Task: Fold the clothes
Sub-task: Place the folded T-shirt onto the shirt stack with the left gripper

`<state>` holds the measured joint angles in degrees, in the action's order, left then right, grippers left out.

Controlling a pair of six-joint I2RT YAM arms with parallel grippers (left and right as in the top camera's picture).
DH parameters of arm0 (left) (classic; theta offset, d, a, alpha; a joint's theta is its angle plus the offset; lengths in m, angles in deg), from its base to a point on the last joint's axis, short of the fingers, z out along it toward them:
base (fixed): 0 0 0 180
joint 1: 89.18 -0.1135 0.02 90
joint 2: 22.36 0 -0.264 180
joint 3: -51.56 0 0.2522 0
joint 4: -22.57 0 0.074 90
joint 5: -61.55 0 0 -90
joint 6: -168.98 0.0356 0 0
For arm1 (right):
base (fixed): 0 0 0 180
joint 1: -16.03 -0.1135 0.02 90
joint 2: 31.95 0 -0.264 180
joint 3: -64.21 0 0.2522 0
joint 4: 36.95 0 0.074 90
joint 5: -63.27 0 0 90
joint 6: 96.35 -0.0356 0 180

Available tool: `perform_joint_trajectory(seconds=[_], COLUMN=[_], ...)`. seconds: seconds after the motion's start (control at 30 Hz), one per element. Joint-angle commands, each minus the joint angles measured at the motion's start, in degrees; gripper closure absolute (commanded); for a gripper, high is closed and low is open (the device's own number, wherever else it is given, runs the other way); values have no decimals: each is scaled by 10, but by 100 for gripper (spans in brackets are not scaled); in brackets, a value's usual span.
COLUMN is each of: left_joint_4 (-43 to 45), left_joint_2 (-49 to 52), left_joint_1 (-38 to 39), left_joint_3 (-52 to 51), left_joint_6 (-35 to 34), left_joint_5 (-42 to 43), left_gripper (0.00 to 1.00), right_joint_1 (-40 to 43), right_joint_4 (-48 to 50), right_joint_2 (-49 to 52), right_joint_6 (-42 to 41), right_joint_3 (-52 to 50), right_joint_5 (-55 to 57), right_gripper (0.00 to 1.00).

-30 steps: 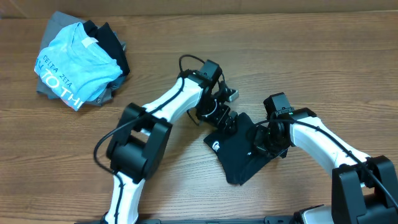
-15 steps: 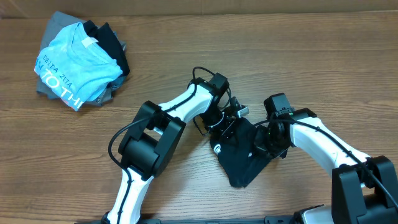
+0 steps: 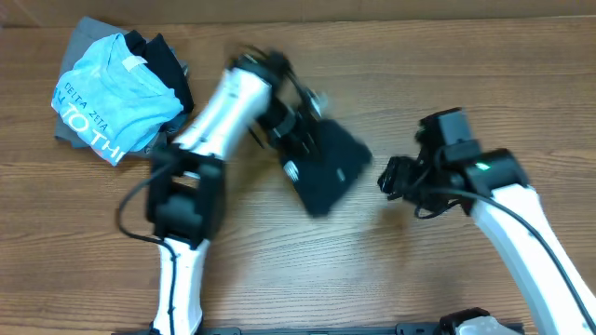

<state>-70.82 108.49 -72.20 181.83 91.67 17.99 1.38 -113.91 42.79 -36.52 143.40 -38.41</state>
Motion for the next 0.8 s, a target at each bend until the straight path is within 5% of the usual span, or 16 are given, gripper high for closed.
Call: perform_joint_trajectory(seconds=[0.0, 0.2, 0.47, 0.5, 0.53, 0.57, 0.77], left_joint_4=[-28, -32, 92, 98, 101, 100, 36], left_joint_2=[-7, -7, 11, 16, 20, 26, 25], left_joint_1=[-79, -255, -433, -445, -455, -464, -513], left_joint_3=[111, 248, 250, 250, 250, 250, 255], left_joint_6=[19, -17, -75, -86, -101, -113, -120], left_joint_5=[12, 11, -9, -30, -52, -73, -145], left_gripper=[96, 96, 93, 69, 24, 0, 0], right_joint_1=[2, 2, 2, 2, 2, 2, 2], right_joint_4=[-4, -19, -21, -21, -21, -22, -23], right_joint_2=[-32, -31, -31, -31, -31, -31, -31], right_joint_6=[6, 6, 1, 1, 1, 1, 2], right_joint_3=[19, 19, 19, 19, 19, 19, 19], right_joint_5=[1, 1, 0, 0, 0, 0, 0], right_gripper=[32, 31, 33, 33, 34, 35, 36])
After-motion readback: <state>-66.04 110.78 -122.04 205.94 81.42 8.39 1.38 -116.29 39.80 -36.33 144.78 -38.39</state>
